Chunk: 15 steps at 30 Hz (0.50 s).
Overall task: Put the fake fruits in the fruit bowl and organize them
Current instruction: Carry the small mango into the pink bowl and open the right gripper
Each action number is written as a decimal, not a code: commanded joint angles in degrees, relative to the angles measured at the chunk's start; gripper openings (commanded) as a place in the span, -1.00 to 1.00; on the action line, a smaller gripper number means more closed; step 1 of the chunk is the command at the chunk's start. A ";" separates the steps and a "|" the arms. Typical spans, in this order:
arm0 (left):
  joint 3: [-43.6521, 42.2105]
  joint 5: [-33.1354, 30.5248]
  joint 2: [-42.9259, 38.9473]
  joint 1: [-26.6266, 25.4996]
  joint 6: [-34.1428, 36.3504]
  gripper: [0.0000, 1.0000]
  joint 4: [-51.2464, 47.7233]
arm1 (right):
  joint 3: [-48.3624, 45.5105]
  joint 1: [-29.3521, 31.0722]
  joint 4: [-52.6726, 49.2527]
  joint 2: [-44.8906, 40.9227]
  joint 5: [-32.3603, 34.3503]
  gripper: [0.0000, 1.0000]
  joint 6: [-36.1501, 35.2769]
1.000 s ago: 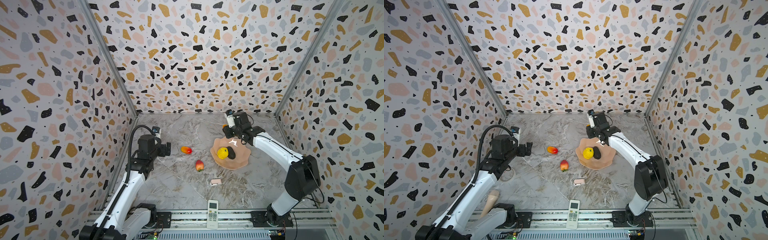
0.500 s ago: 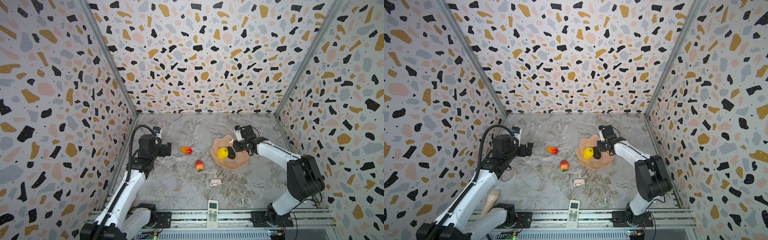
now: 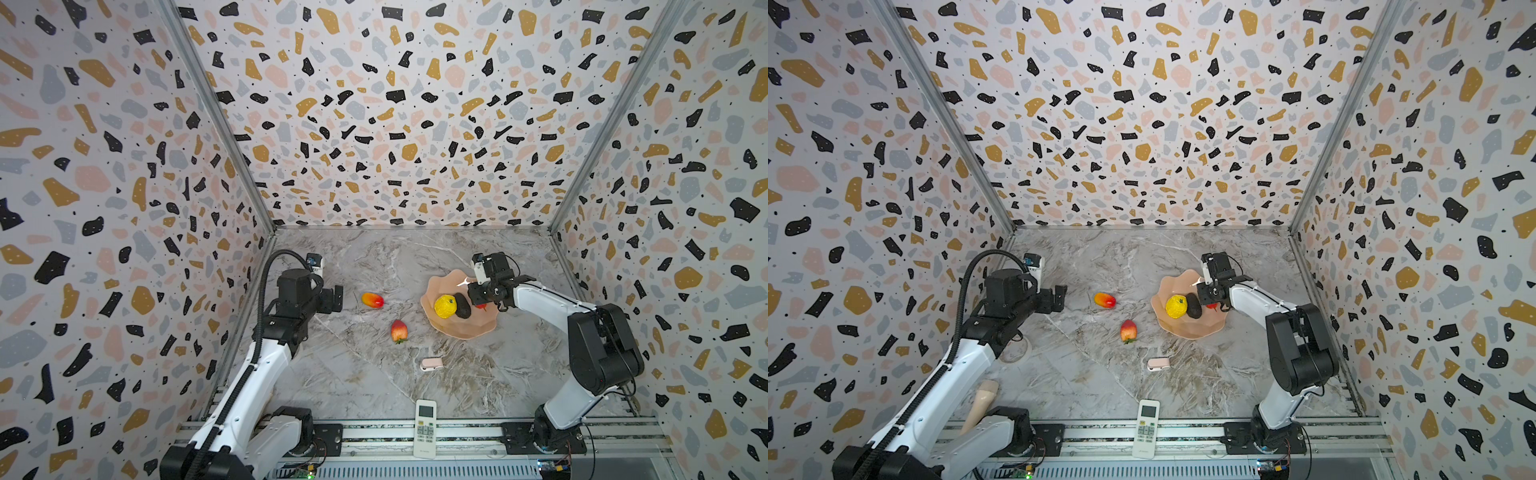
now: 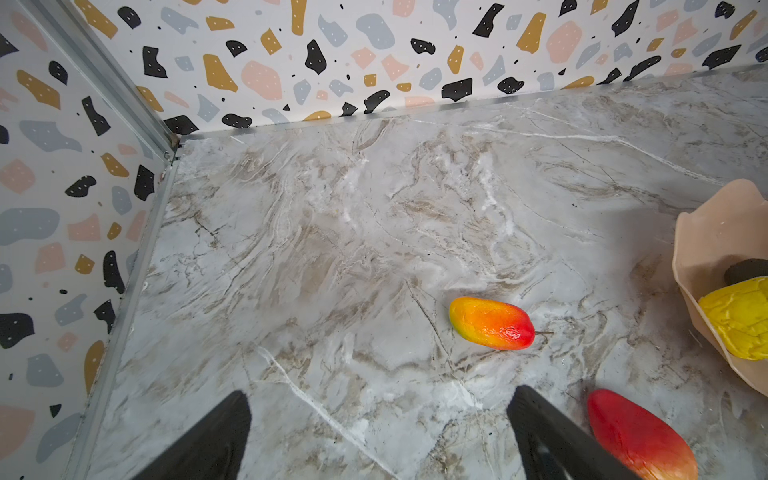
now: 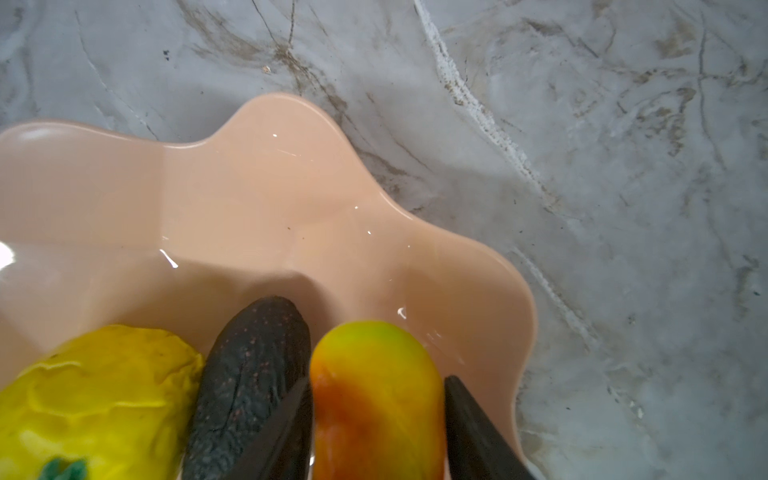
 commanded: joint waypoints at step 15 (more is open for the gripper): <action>1.41 0.76 0.14 0.30 0.00 0.99 1.59 | 11.15 8.09 -1.87 -1.83 -0.56 0.77 -4.69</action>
